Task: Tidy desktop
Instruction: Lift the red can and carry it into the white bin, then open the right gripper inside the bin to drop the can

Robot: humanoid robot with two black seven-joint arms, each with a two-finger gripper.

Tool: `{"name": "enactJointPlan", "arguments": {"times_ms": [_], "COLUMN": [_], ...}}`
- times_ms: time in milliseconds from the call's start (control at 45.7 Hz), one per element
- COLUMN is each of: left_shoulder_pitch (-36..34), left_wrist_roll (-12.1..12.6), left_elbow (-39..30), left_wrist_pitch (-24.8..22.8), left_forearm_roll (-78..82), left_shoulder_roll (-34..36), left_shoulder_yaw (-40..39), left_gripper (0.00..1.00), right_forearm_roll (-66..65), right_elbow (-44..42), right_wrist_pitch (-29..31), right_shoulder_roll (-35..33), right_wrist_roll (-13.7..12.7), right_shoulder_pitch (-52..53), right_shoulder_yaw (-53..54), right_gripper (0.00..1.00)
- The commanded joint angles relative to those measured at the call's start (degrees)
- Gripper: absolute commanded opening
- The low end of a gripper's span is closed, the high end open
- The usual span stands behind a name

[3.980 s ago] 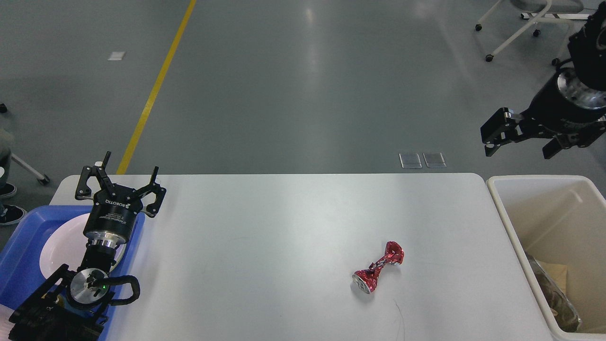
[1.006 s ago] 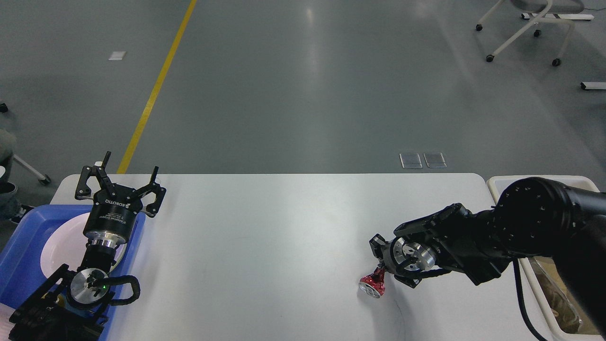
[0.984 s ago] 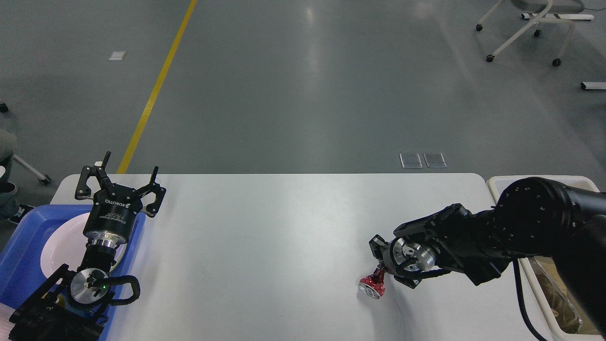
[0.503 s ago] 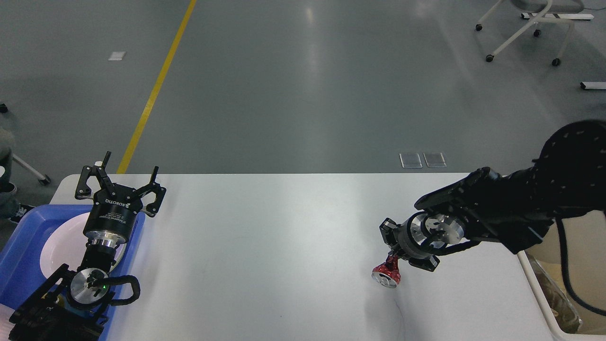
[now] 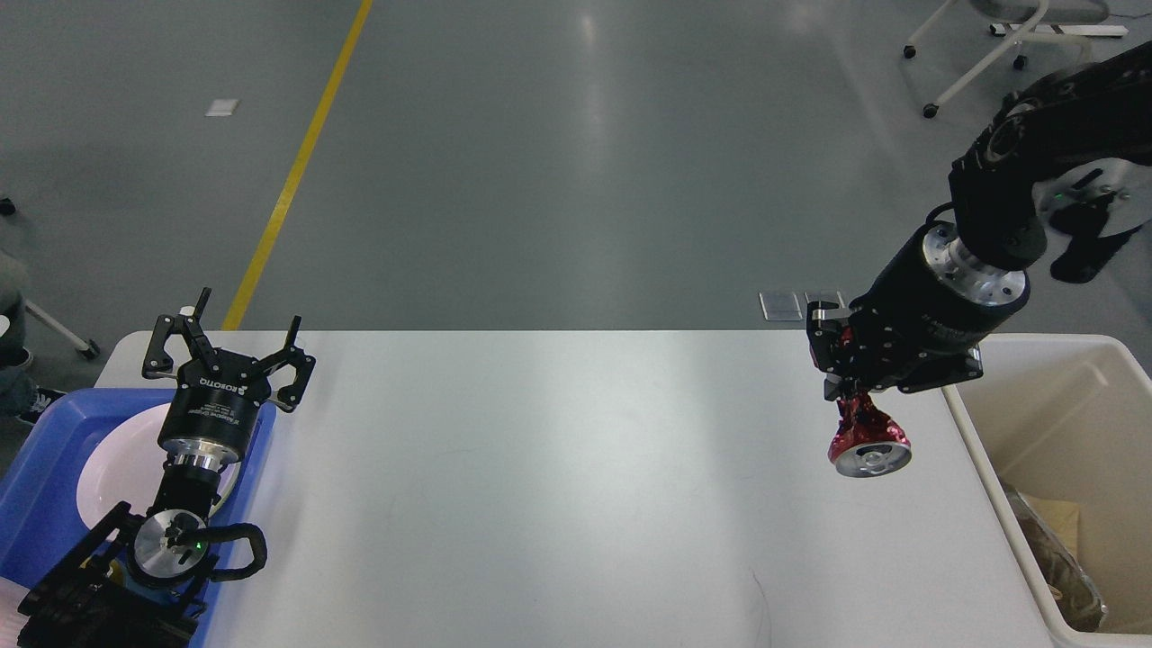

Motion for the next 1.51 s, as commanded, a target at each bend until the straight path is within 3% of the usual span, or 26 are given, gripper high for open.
{"name": "enactJointPlan", "arguments": {"times_ms": [0, 372, 525, 634, 787, 919, 1072, 1290, 1487], "left_shoulder_pitch": [0.0, 0.0, 0.0, 0.0, 0.0, 0.0, 0.0, 0.0, 0.0], "left_wrist_roll": [0.0, 0.0, -0.09, -0.09, -0.09, -0.09, -0.09, -0.09, -0.09], "left_elbow": [0.0, 0.0, 0.0, 0.0, 0.0, 0.0, 0.0, 0.0, 0.0], "left_wrist_pitch": [-0.03, 0.06, -0.03, -0.03, -0.03, -0.03, 0.06, 0.06, -0.03], "left_forearm_roll": [0.01, 0.01, 0.01, 0.01, 0.01, 0.01, 0.01, 0.01, 0.01], "left_shoulder_roll": [0.0, 0.0, 0.0, 0.0, 0.0, 0.0, 0.0, 0.0, 0.0], "left_shoulder_yaw": [-0.02, 0.07, -0.02, 0.07, 0.07, 0.07, 0.07, 0.07, 0.07], "left_gripper": [0.96, 0.96, 0.96, 0.96, 0.96, 0.96, 0.96, 0.96, 0.96], "right_forearm_roll": [-1.25, -1.52, -1.34, -1.6, -1.6, -1.95, -2.04, -2.04, -1.95], "right_elbow": [2.65, 2.3, 1.16, -1.56, -10.43, -18.51, -32.92, -55.86, -74.15], "right_wrist_pitch": [2.34, 0.32, -5.47, -12.5, -22.34, -29.73, -34.31, -35.62, -42.21], "right_shoulder_roll": [-0.31, -1.98, -5.31, -11.54, -20.16, -22.1, -24.56, -19.48, -11.57], "right_wrist_roll": [0.0, 0.0, 0.0, 0.0, -0.09, -0.09, -0.09, -0.09, 0.35], "right_shoulder_pitch": [4.71, 4.36, 1.11, -5.12, -19.0, -31.83, -51.43, -74.72, -91.26], "right_shoulder_yaw": [-0.21, -3.28, -10.22, -13.92, -13.39, -11.64, 0.39, 13.93, 20.44], "right_gripper": [0.0, 0.0, 0.0, 0.0, 0.0, 0.0, 0.0, 0.0, 0.0]}}
